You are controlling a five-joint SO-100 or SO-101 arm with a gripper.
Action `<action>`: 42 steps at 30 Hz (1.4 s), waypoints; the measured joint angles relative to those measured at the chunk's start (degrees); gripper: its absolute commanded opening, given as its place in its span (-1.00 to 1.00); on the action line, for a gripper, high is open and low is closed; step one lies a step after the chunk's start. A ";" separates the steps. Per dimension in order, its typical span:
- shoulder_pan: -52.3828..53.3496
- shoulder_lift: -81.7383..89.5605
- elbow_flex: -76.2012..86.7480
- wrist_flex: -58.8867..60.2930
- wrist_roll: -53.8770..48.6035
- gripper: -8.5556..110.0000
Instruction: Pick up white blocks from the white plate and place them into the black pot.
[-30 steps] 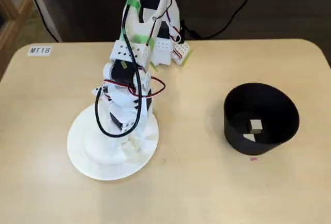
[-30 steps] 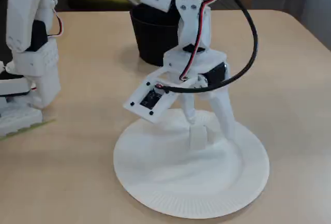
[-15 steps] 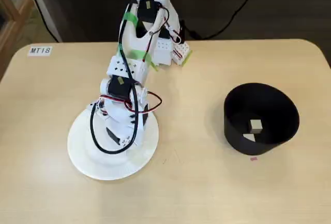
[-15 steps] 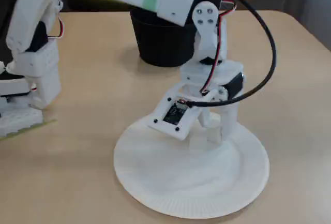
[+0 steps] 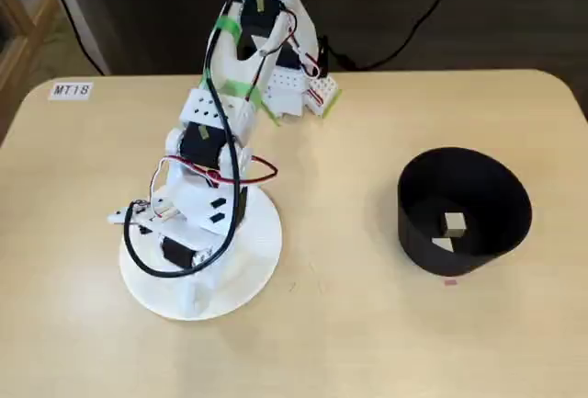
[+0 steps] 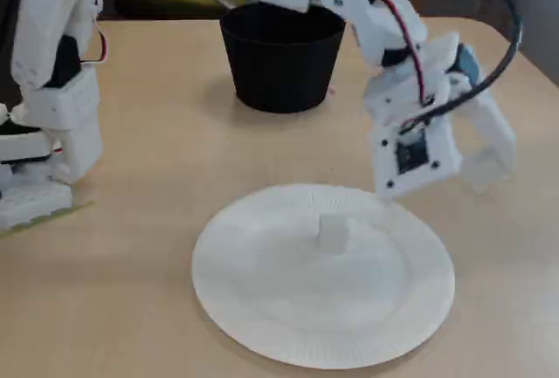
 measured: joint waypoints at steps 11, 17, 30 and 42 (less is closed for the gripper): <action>-16.79 23.20 9.40 -11.16 -8.17 -0.90; -24.61 38.67 25.05 -14.15 -8.44 -0.90; -45.18 51.33 49.75 -12.22 -11.87 -0.90; -52.91 40.08 44.82 -3.25 -17.75 -0.90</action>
